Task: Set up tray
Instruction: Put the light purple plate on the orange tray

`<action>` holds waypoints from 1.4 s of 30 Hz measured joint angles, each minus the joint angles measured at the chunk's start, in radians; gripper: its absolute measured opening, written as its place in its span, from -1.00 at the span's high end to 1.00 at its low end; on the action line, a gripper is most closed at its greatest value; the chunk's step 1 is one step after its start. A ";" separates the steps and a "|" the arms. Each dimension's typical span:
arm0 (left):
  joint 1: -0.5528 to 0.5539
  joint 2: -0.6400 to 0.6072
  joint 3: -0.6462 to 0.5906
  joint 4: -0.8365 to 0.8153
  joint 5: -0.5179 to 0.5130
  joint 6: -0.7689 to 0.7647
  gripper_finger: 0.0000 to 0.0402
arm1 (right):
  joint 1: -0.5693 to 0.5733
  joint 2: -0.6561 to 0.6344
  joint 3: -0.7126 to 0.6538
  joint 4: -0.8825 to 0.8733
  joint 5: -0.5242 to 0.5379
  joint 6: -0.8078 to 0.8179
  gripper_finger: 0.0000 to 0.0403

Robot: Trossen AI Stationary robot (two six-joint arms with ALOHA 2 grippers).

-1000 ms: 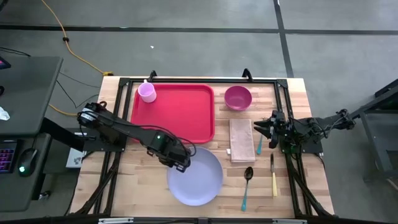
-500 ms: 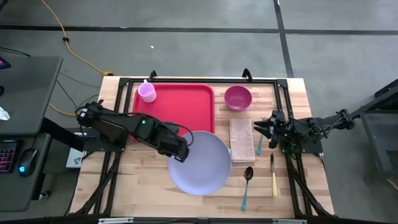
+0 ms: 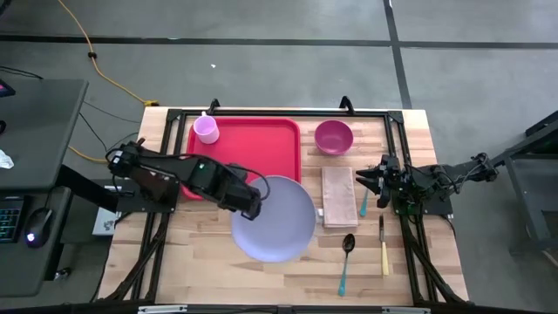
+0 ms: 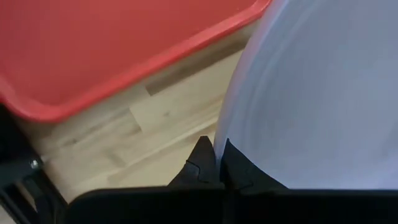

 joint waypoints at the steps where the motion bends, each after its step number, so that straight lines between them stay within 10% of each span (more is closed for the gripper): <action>1: 0.015 -0.003 0.000 0.001 0.000 0.025 0.94 | 0.000 0.000 0.000 0.000 0.000 0.000 0.44; 42: 0.633 -0.061 -0.012 0.002 -0.090 0.819 0.94 | 0.000 0.000 0.000 0.000 0.050 0.029 0.44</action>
